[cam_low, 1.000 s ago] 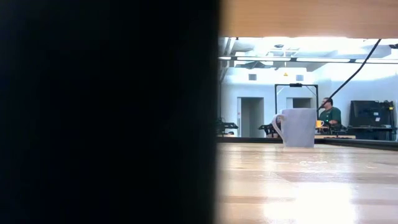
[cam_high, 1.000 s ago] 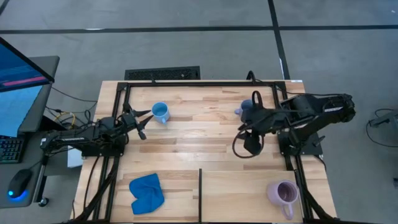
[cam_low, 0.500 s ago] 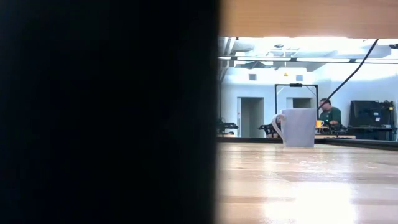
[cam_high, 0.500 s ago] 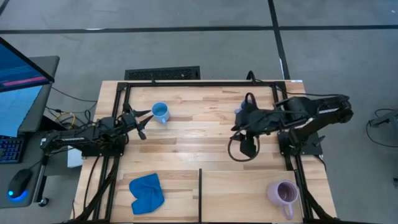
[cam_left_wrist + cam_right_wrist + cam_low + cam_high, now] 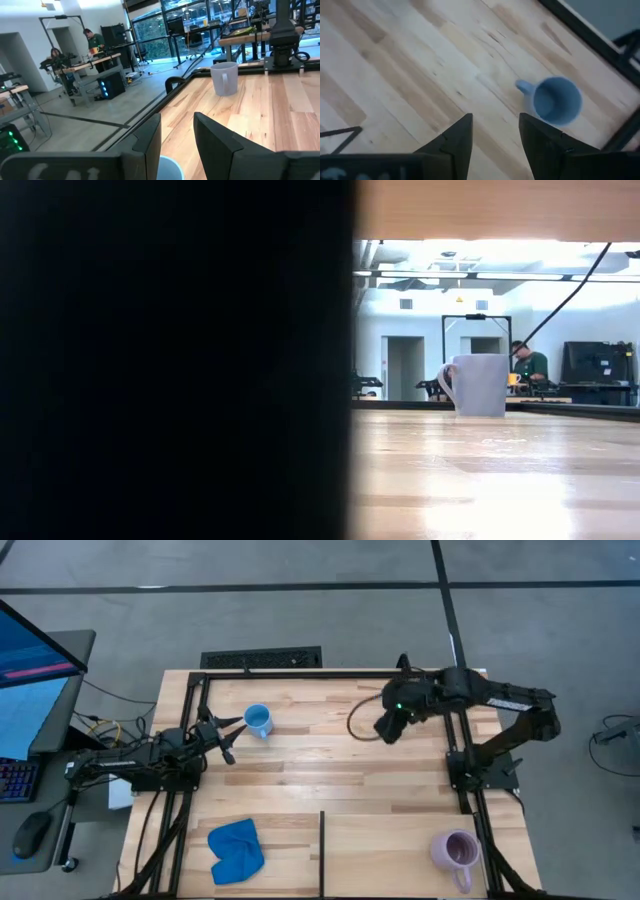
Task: Stack small to large cups/mugs on shelf
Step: Put the blue mug on the shelf
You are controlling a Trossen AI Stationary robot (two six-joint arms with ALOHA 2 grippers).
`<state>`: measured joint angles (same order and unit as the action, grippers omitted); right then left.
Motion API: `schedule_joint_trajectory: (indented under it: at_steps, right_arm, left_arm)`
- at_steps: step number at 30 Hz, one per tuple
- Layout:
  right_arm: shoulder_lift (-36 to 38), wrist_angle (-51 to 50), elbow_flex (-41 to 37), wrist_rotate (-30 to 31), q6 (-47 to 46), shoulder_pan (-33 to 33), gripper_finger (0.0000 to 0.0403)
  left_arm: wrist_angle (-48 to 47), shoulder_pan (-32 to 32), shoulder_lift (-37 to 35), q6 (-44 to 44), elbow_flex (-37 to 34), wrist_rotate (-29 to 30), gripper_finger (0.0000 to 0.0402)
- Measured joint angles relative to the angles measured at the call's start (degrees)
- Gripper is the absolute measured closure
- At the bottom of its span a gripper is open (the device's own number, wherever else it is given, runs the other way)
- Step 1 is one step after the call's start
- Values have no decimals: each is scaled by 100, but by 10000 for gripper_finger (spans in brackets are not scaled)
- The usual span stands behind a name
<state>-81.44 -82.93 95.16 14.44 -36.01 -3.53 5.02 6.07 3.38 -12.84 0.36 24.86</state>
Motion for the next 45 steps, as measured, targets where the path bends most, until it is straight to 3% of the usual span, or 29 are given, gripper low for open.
schedule_joint_trajectory:
  at_steps: [11, 28, 36, 45]
  right_arm:
    - [-243, -723, -4, -474, 106, -1426, 221]
    - [-969, -693, -66, -405, 672, -1913, 221]
    - [37, -693, -1033, -387, 626, -2220, 221]
    - [1233, 7, -2164, -655, 602, -2410, 221]
  left_arm:
    - [2, 0, 0, -2, 2, 28, 294]
    - [2, 0, 0, 44, 0, 57, 294]
    - [2, 0, 0, 79, 0, 52, 294]
    - [4, 0, 0, -228, 0, 140, 294]
